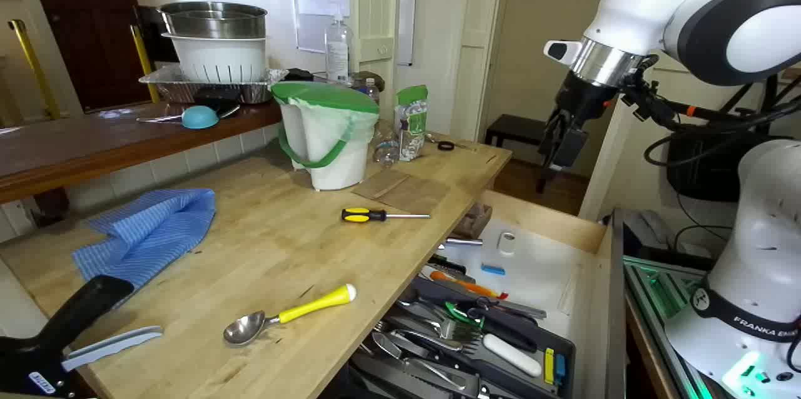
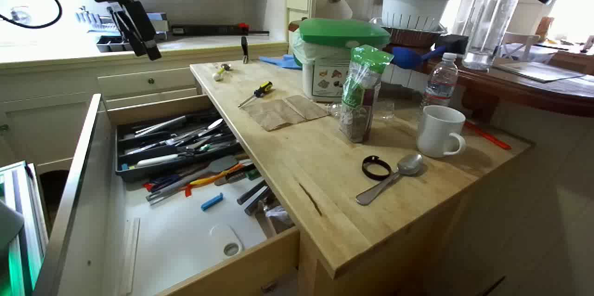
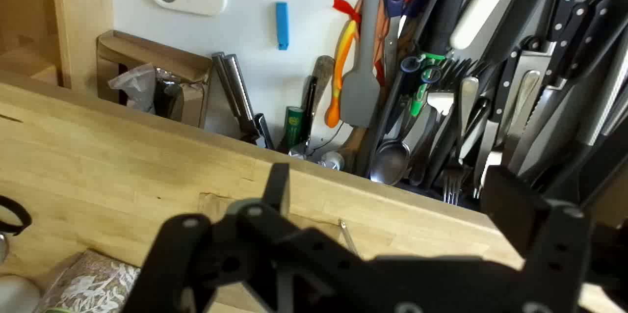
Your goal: Move the blue object to the top of the drawers
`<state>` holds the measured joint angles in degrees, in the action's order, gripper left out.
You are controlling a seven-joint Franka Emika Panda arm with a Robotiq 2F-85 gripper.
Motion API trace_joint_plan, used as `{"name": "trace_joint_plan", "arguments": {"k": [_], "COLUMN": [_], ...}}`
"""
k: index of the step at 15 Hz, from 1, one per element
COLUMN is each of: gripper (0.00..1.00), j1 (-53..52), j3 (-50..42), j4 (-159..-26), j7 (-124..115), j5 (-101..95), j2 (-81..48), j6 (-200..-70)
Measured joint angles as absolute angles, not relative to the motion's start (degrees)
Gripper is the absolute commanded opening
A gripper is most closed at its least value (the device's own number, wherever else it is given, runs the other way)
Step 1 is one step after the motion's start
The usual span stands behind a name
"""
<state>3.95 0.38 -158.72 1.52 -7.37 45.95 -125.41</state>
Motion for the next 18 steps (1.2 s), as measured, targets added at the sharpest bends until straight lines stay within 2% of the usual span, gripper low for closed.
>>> {"name": "trace_joint_plan", "arguments": {"k": [8, 15, 18], "gripper": [1.00, 1.00, 1.00], "j1": [5.04, 6.33, 9.39], "j3": [-0.13, -8.35, -8.44], "j4": [-158.97, -159.01, -158.96], "j7": [1.54, 15.58, 12.89], "j5": [-8.07, -12.29, -15.90], "j2": [42.46, 27.98, 22.11], "j6": [-126.04, -136.40, -142.59]}}
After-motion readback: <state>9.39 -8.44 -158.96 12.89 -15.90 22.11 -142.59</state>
